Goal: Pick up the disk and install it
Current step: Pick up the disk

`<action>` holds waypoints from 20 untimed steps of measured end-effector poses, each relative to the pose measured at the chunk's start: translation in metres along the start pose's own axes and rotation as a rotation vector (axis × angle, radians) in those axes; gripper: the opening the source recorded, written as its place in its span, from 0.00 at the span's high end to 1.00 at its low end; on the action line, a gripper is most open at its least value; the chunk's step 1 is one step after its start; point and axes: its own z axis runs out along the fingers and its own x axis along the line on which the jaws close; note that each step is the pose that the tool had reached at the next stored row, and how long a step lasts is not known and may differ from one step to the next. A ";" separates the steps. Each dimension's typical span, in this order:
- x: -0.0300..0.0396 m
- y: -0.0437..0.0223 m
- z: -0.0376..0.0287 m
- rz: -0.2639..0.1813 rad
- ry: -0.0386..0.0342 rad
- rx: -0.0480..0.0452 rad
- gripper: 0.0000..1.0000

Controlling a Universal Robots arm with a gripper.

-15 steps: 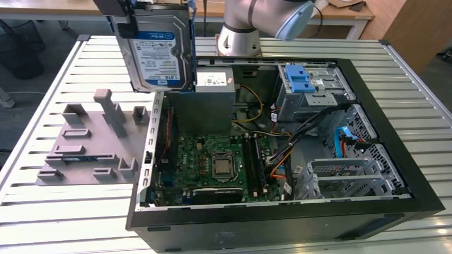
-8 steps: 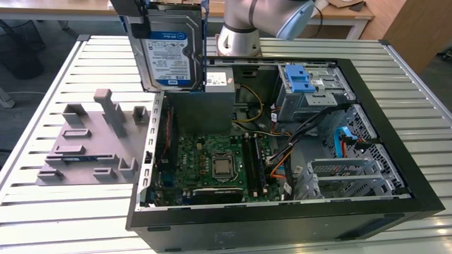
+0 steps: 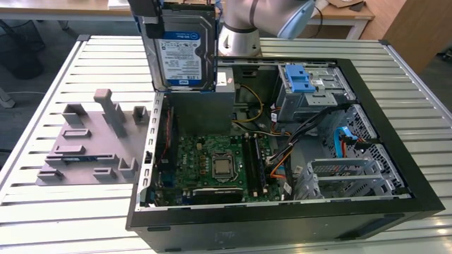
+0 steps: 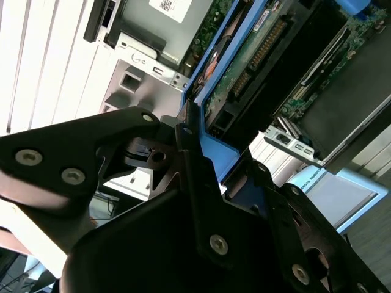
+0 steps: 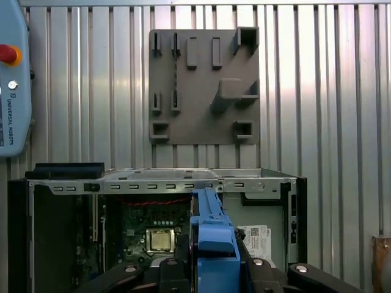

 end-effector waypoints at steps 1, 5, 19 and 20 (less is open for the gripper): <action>-0.0001 -0.0023 0.0000 0.000 0.0000 -0.0001 0.63; -0.0004 -0.0128 -0.0001 0.000 0.0000 -0.0002 0.63; -0.0016 -0.0484 -0.0006 0.000 0.0000 -0.0011 0.63; -0.0017 -0.0510 -0.0007 0.000 0.0000 -0.0012 0.63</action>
